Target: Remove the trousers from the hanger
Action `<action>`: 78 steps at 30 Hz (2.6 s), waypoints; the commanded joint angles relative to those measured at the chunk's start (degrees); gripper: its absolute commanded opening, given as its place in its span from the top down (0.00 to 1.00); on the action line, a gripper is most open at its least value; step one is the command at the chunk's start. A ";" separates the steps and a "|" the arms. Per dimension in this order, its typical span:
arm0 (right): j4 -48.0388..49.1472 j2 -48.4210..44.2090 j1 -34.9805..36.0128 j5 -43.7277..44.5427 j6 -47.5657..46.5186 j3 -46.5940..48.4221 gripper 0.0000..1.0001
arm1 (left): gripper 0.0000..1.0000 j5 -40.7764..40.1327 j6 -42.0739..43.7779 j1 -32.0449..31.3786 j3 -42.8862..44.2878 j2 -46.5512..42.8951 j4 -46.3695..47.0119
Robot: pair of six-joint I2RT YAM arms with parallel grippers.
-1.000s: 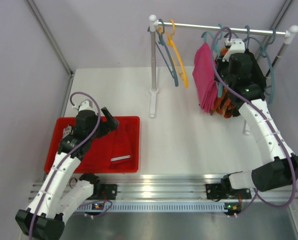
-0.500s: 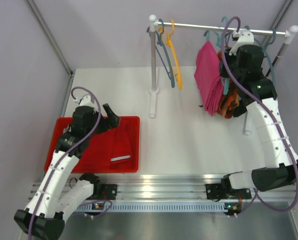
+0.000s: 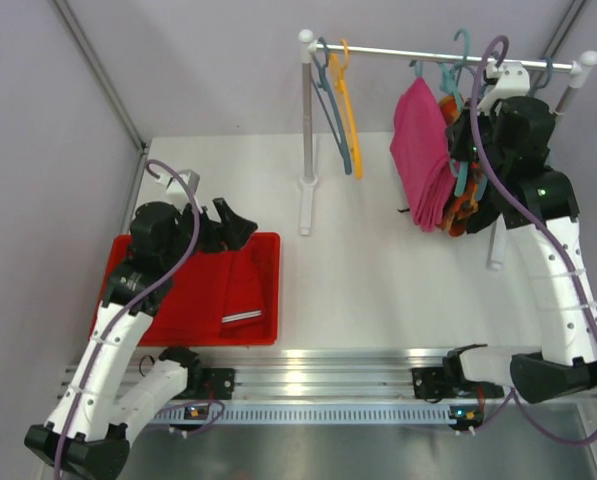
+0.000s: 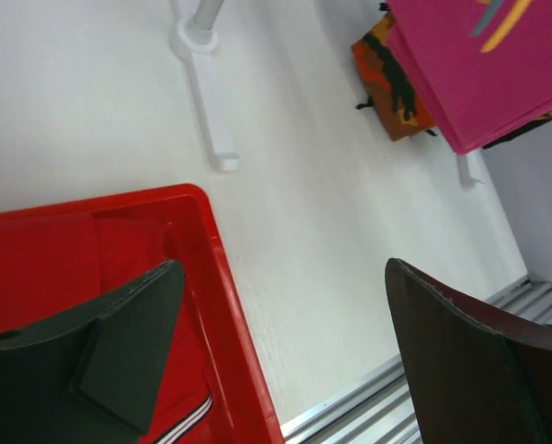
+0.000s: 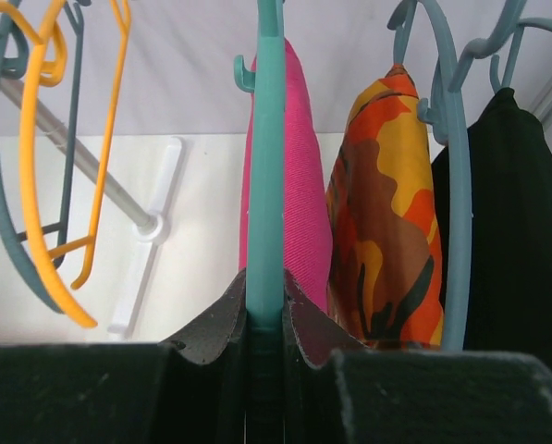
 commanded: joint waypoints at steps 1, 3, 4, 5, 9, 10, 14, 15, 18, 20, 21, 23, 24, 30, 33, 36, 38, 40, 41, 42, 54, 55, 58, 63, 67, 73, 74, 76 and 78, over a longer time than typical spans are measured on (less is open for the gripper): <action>9.05 -7.81 -0.78 -1.40 2.15 2.51 1.00 | 0.05 7.63 1.83 -0.01 3.88 0.67 7.01; 8.87 -10.53 -0.78 -1.49 2.77 -0.04 1.00 | 0.05 8.87 1.65 -1.32 4.76 1.90 7.72; 8.96 -11.33 -0.78 -1.40 3.38 -0.83 1.00 | 0.06 8.96 1.74 -2.98 5.46 2.43 7.90; 8.96 -12.21 -0.69 -1.49 3.65 -2.40 1.00 | 0.06 8.35 1.56 -4.13 5.73 2.96 7.99; 6.77 -16.60 -0.78 -2.45 5.49 -5.49 1.00 | 0.06 0.39 1.30 -14.92 5.64 4.36 10.09; 6.41 -17.39 -0.78 -2.54 6.28 -6.19 1.00 | 0.07 -2.18 1.47 -21.13 5.56 4.72 10.62; 4.48 -21.44 -0.78 -1.85 8.22 -9.97 1.00 | 0.08 -13.00 2.26 -34.44 7.13 7.79 12.90; 3.87 -22.75 -0.69 -1.84 8.65 -10.33 1.00 | 0.09 -15.62 2.61 -36.55 7.57 9.54 13.43; 1.58 -25.04 -0.69 -2.46 9.45 -11.38 1.00 | 0.09 -21.44 4.02 -44.28 9.77 13.49 15.28; -0.09 -25.92 -0.78 -3.25 10.15 -12.35 1.00 | 0.10 -25.48 4.90 -50.35 11.53 15.87 17.38; -0.53 -26.80 -0.69 -3.60 10.24 -12.61 1.00 | 0.10 -27.67 6.03 -52.37 12.14 18.40 18.17; -2.28 -27.94 -0.78 -4.74 10.94 -13.40 1.00 | 0.10 -34.96 6.74 -57.82 13.90 21.40 20.02; -2.90 -28.38 -0.78 -5.00 11.21 -13.67 1.00 | 0.10 -37.25 7.27 -59.23 14.60 24.38 20.64; -7.11 -31.90 -0.69 -5.62 12.18 -15.60 1.00 | 0.11 -45.44 7.71 -63.81 19.79 34.23 27.82; -9.67 -33.22 -0.69 -5.18 12.88 -15.60 1.00 | 0.11 -46.76 8.85 -64.69 20.93 37.92 32.15; -10.99 -34.10 -0.78 -6.58 13.93 -16.04 1.00 | 0.11 -47.03 9.82 -65.13 23.39 41.70 35.22; -12.05 -34.54 -0.78 -6.59 14.63 -16.74 1.00 | 0.11 -46.15 10.52 -65.40 25.76 43.64 36.02; -12.22 -35.50 -0.78 -6.59 14.99 -17.45 1.00 | 0.11 -46.41 11.84 -66.01 28.39 46.46 36.11; -12.22 -36.29 -0.69 -6.59 15.07 -18.23 1.00 | 0.11 -46.76 12.37 -66.19 29.19 47.25 36.46; -12.14 -36.65 -0.78 -6.59 15.34 -18.59 1.00 | 0.11 -47.29 12.98 -66.62 30.68 48.91 36.46; -10.91 -38.14 -0.69 -7.98 17.53 -18.94 1.00 | 0.15 -49.67 11.85 -68.74 29.81 53.06 41.65; -10.73 -38.23 -0.69 -8.08 17.54 -19.29 1.00 | 0.15 -49.32 11.85 -68.91 29.81 53.15 42.08; -10.29 -38.41 -0.78 -8.17 17.80 -19.82 1.00 | 0.18 -51.15 12.99 -69.70 30.08 53.93 44.02; -9.68 -39.37 -0.69 -8.17 18.15 -19.47 1.00 | 0.33 -56.68 12.20 -69.79 32.27 56.48 42.71; -10.20 -39.02 -0.78 -7.91 17.89 -18.59 1.00 | 0.39 -61.34 11.58 -69.79 31.40 56.40 42.00; -9.33 -39.02 -0.78 -9.05 18.24 -19.38 1.00 | 0.41 -62.67 12.28 -69.79 29.03 55.17 44.19; -9.06 -39.11 -0.69 -9.22 18.41 -19.64 1.00 | 0.41 -62.93 12.46 -69.79 28.85 55.34 44.54; -9.06 -39.11 -0.69 -9.40 18.50 -20.08 1.00 | 0.41 -63.55 12.90 -69.79 29.02 55.96 45.60; -8.62 -39.29 -0.78 -9.40 18.59 -20.35 1.00 | 0.41 -64.78 13.69 -69.79 30.16 57.27 45.95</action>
